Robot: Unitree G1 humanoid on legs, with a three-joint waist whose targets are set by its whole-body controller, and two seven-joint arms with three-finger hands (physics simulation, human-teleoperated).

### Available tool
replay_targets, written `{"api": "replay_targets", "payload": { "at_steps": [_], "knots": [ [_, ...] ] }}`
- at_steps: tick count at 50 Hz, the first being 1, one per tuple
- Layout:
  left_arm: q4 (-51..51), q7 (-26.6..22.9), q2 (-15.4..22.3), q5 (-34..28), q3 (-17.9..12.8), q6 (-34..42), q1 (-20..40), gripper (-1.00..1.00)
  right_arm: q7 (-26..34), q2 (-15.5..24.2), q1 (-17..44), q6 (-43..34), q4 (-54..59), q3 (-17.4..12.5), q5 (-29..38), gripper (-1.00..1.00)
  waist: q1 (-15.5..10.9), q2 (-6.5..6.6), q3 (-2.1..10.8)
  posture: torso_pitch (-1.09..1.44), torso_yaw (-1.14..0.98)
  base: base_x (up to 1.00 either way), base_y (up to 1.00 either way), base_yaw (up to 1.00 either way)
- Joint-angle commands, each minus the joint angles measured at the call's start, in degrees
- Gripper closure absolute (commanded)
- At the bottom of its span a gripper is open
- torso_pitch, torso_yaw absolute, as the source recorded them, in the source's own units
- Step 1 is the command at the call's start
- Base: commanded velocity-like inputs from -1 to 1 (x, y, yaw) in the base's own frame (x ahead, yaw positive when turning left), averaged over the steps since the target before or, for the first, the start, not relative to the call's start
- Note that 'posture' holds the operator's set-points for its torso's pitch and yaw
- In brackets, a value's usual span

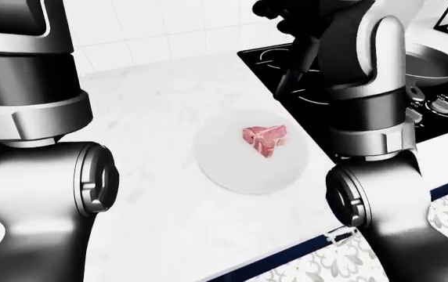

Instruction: Pick the lamb chop from the pan and place it on the plate.

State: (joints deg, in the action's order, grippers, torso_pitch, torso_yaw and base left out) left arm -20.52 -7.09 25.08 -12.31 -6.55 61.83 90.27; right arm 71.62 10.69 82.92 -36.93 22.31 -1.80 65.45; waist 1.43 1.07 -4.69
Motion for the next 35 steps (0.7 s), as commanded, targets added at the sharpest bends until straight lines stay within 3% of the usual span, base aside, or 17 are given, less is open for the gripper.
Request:
{"api": "replay_targets", "payload": {
  "at_steps": [1, 19, 35],
  "knots": [
    [1.62, 0.27, 0.61, -0.39, -0.23, -1.50, 2.17, -1.00, -2.30, 1.33, 3.18, -0.86, -1.63, -0.51, -1.70, -1.00, 0.01, 0.09, 2.16, 0.00, 0.00, 0.00, 0.00, 0.00],
    [0.76, 0.40, 1.09, -0.05, -0.56, -2.43, 1.77, -1.00, -16.82, 9.21, 7.00, -2.84, 6.22, -2.78, -16.25, -1.00, -0.38, -0.26, 1.91, 0.00, 0.00, 0.00, 0.00, 0.00],
    [0.37, 0.65, 0.93, 0.03, -0.50, -3.02, 1.33, -1.00, -27.86, 13.40, 9.06, -3.62, 9.36, -3.94, -26.81, -1.00, -0.74, -0.71, 1.98, 0.00, 0.00, 0.00, 0.00, 0.00]
  ]
}}
